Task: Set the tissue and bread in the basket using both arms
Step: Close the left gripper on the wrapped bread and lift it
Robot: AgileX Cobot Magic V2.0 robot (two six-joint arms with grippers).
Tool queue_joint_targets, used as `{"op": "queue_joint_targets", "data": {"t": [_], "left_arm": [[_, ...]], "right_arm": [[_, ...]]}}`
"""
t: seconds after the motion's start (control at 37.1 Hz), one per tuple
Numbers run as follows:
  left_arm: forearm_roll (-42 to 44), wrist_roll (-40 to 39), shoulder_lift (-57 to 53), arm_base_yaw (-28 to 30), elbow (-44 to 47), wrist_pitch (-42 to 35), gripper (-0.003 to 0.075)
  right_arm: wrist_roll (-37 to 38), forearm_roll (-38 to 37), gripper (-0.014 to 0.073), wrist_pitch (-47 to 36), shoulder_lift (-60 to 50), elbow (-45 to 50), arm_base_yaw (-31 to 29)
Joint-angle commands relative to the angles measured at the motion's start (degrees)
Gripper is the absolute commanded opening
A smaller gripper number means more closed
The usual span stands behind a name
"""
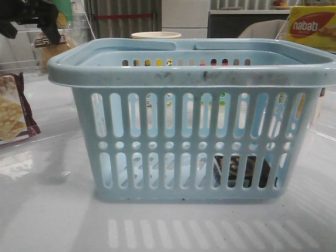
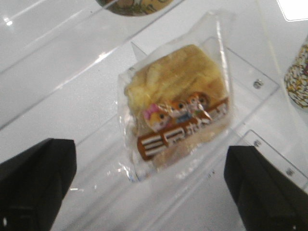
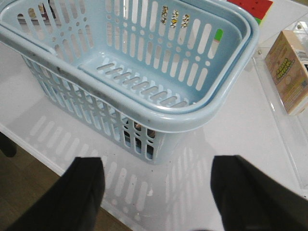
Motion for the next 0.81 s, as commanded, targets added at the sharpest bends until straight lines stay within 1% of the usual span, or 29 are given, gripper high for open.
{"op": "queue_joint_targets", "data": {"t": [0.0, 0.11, 0.19, 0.24, 0.35, 0.4, 0.54, 0.67, 0.78], "left_arm": [[-0.35, 0.15, 0.03, 0.46, -4.55, -5.89, 0.0666], [-0.35, 0.15, 3.09, 0.45, -6.22, -8.60, 0.0664], [-0.35, 0.15, 4.26, 0.45, -6.37, -10.37, 0.0618], [-0.35, 0.15, 4.75, 0.45, -6.37, -10.80, 0.0557], [-0.35, 0.15, 4.99, 0.45, -6.37, -10.80, 0.0400], [-0.35, 0.15, 4.99, 0.45, -6.37, -10.80, 0.0334], [-0.35, 0.15, 4.25, 0.35, -6.37, -9.36, 0.0197], [-0.35, 0.15, 1.40, -0.13, -6.37, -5.94, 0.0090], [-0.35, 0.15, -2.45, -1.06, -6.37, -3.29, 0.0091]], "right_arm": [[-0.51, -0.73, 0.0571, -4.31, 0.14, -1.50, -0.05], [-0.51, -0.73, 0.0571, -4.31, 0.14, -1.50, -0.05], [-0.51, -0.73, 0.0571, -4.31, 0.14, -1.50, -0.05], [-0.51, -0.73, 0.0571, -4.31, 0.14, -1.50, -0.05], [-0.51, -0.73, 0.0571, -4.31, 0.14, -1.50, -0.05], [-0.51, -0.73, 0.0571, -4.31, 0.14, -1.50, -0.05], [-0.51, -0.73, 0.0571, -4.31, 0.14, -1.50, -0.05], [-0.51, -0.73, 0.0571, -4.31, 0.14, -1.50, -0.05], [-0.51, -0.73, 0.0571, -4.31, 0.14, -1.50, -0.05]]}}
